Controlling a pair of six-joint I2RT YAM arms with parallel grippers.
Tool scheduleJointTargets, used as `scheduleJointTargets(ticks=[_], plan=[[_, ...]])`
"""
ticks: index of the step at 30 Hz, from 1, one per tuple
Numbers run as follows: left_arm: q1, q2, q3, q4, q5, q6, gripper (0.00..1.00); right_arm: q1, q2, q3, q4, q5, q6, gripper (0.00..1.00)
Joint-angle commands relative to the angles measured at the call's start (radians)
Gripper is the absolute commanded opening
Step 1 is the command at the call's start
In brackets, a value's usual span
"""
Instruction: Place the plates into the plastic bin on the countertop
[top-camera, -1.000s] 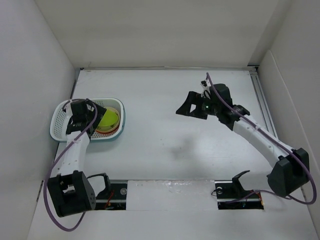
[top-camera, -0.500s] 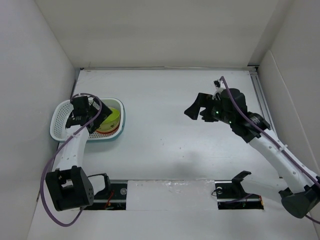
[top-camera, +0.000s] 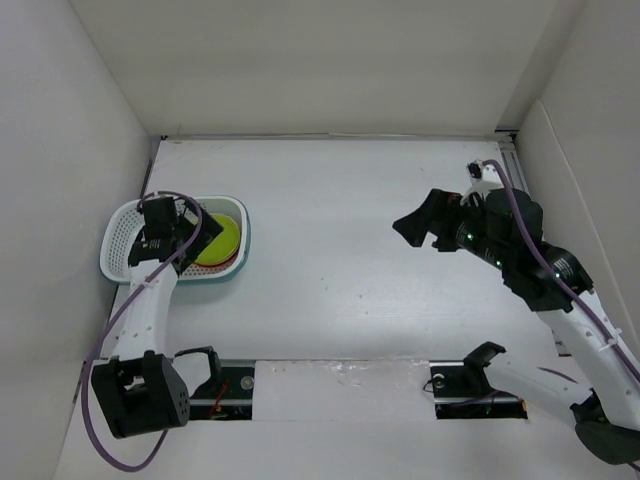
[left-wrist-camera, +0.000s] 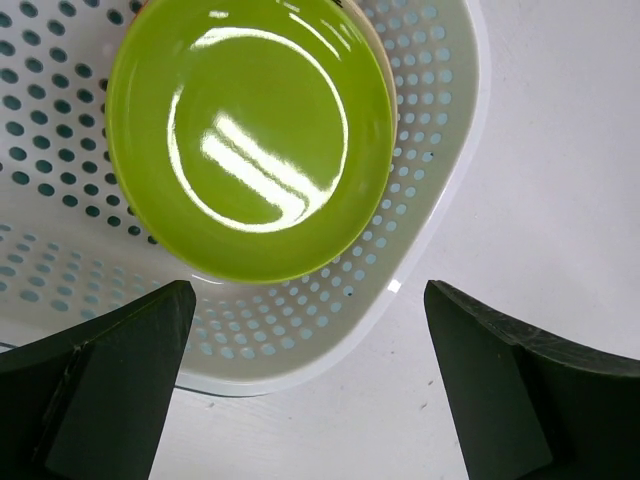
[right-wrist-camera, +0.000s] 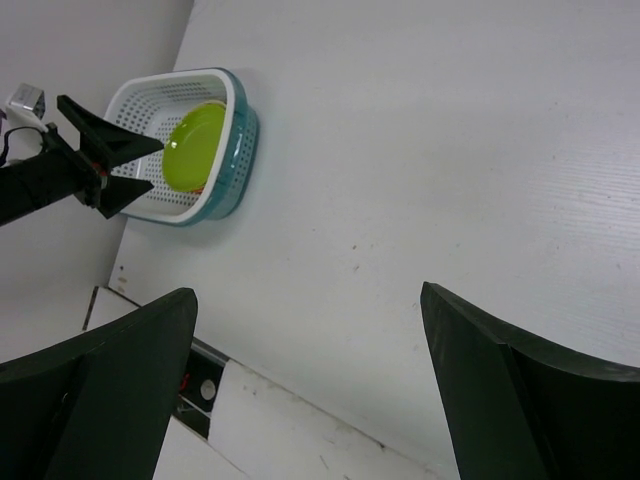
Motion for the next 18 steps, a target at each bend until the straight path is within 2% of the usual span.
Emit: scheduleJointTargets(ticks=[1,4,8,11,14,18], plan=[[0.022,0.026,0.044,-0.044,0.018,0.013,1.00,0.015,-0.038,0.055,-0.047,0.027,-0.013,0.99],[0.022,0.041,0.044,-0.048,0.067,0.024,1.00,0.015,-0.069,0.076,-0.067,0.027,-0.013,0.99],[0.022,-0.072,0.077,-0.048,0.086,0.039,1.00,0.015,-0.089,0.131,-0.125,0.059,-0.022,0.99],[0.022,-0.181,0.162,-0.079,0.104,0.113,1.00,0.025,-0.122,0.179,-0.179,0.126,-0.022,0.99],[0.022,-0.296,0.241,-0.119,0.073,0.160,1.00,0.025,-0.153,0.237,-0.243,0.224,-0.022,0.99],[0.002,-0.437,0.263,-0.143,0.003,0.170,1.00,0.025,-0.176,0.327,-0.337,0.307,-0.022,0.99]])
